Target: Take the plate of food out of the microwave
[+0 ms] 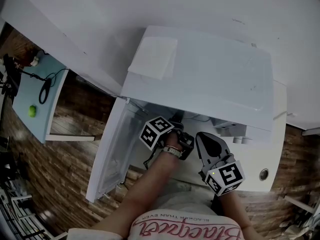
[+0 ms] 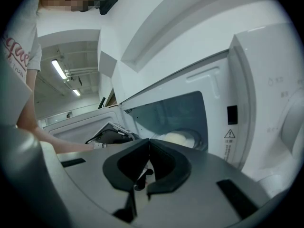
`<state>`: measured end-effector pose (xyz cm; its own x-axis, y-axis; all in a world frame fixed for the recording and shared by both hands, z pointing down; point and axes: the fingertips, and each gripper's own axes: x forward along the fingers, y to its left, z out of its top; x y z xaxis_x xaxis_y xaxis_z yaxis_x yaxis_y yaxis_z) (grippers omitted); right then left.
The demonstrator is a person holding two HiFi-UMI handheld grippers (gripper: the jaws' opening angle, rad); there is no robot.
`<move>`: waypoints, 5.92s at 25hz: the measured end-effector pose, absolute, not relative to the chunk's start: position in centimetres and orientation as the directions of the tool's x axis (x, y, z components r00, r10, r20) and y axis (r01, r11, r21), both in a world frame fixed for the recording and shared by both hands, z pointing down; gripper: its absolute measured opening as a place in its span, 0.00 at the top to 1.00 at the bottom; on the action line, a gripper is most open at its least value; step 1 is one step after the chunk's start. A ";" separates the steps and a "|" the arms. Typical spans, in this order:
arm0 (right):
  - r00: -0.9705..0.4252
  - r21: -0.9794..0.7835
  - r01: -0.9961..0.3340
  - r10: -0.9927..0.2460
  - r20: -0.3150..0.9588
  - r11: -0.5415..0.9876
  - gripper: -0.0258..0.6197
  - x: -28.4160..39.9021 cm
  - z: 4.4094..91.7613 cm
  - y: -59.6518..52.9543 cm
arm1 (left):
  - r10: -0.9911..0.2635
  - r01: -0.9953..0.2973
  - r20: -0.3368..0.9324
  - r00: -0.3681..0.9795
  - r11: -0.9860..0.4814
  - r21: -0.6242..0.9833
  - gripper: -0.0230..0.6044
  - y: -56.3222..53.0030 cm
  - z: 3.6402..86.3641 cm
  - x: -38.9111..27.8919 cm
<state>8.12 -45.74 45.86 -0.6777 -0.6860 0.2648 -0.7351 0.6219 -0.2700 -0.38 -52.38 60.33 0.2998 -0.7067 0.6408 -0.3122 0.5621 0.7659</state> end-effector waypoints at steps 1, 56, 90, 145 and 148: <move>-0.677 -0.268 -0.736 -0.687 0.263 0.622 0.94 8.1 45.8 -45.6 | -0.706 -0.313 0.641 0.302 0.561 0.766 0.39 -52.2 60.3 -0.4; -0.600 -0.183 -0.800 -0.761 0.245 0.572 0.94 9.8 44.4 -40.9 | -0.817 -0.164 0.362 0.449 0.323 0.932 0.94 -50.0 55.3 1.9; -0.645 -0.151 -0.764 -0.745 0.170 0.628 0.94 9.2 42.5 -33.5 | -0.866 -0.111 0.224 0.447 0.195 0.975 0.94 -42.2 51.7 2.1; -0.580 -0.152 -0.813 -0.806 0.120 0.562 0.94 6.0 35.4 -30.4 | -0.835 -0.080 0.160 0.526 0.139 0.987 0.94 -33.7 43.2 -1.9; -0.585 -0.150 -0.809 -0.803 0.112 0.569 0.94 6.0 34.8 -30.3 | -0.838 -0.073 0.144 0.527 0.124 0.990 0.94 -33.8 42.2 -1.7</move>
<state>6.03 -30.31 34.83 -0.5854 -0.8030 0.1117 -0.8087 0.5688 -0.1499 -1.74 -33.81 42.21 0.5272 -0.8376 0.1436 -0.0732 0.1235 0.9896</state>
